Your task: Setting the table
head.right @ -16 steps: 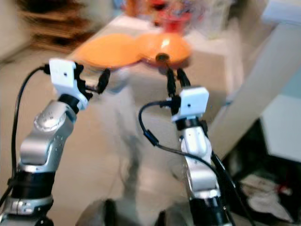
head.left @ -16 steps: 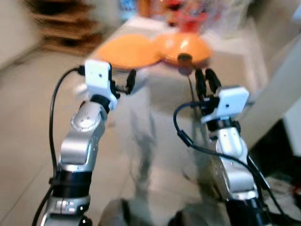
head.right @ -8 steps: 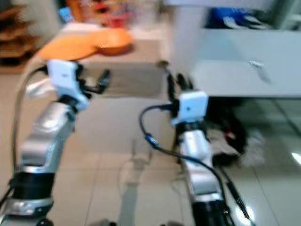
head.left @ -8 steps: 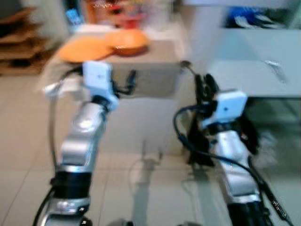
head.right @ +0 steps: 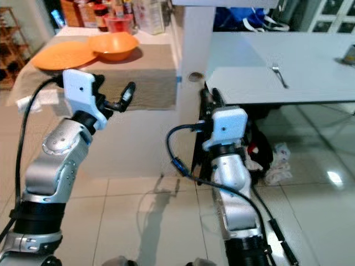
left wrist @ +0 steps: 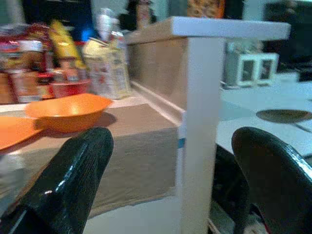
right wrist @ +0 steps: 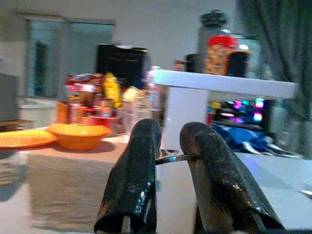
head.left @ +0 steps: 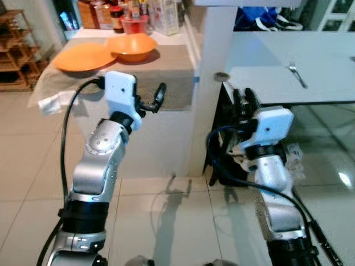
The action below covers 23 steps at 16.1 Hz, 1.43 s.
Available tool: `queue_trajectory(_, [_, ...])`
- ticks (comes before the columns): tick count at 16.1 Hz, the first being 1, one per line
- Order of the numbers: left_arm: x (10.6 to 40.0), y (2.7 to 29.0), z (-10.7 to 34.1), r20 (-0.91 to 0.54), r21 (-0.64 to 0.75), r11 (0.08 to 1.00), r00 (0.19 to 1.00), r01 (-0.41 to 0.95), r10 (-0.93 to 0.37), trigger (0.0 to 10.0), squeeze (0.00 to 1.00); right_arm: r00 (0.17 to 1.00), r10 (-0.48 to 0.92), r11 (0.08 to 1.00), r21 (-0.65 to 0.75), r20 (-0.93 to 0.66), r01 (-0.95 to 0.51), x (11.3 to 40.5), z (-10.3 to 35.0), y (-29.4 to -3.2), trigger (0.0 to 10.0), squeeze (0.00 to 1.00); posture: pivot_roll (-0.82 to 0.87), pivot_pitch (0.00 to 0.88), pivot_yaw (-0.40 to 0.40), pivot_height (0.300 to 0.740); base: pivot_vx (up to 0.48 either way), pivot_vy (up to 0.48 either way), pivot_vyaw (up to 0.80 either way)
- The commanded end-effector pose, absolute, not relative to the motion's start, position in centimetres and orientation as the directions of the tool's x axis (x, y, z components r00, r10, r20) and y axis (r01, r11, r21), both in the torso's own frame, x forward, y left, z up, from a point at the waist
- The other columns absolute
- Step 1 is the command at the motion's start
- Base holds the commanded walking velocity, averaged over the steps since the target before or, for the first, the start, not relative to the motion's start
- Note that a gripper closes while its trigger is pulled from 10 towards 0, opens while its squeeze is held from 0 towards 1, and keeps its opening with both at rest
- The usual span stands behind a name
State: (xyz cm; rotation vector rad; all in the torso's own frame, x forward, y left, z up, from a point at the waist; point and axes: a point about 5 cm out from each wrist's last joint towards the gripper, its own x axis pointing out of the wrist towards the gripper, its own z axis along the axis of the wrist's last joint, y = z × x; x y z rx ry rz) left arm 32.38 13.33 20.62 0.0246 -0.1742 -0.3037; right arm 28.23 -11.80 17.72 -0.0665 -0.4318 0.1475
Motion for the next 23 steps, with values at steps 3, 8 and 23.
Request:
queue_trajectory(3, [32.3, 13.0, 20.7, 0.17, 0.051, 0.953, 0.938, 0.298, -0.302, 10.0, 0.0, 0.892, 0.176, 0.984, -0.112, 0.417, -0.142, 28.4, 18.1, -11.9, 0.0, 0.0, -0.03, 0.026, -0.003, 0.727, 0.0, -0.304, 0.0])
queue_trajectory(8, [32.6, 13.4, 20.8, 0.153, 0.101, 0.95, 0.939, 0.296, -0.309, 10.0, 0.0, 0.895, 0.255, 0.966, -0.144, 0.367, -0.216, 28.9, 18.2, -12.6, 0.0, 0.0, -0.03, 0.014, -0.002, 0.727, 0.0, 0.0, 0.0])
queue_trajectory(23, [31.0, 12.0, 19.2, -0.085, 0.224, 0.49, 0.517, 0.843, -0.851, 10.0, 0.0, 0.577, 0.809, 0.477, -0.444, -0.115, -0.758, 30.7, 18.4, -14.2, 0.0, 0.0, -0.04, 0.002, -0.003, 0.727, 0.0, 0.0, 0.0])
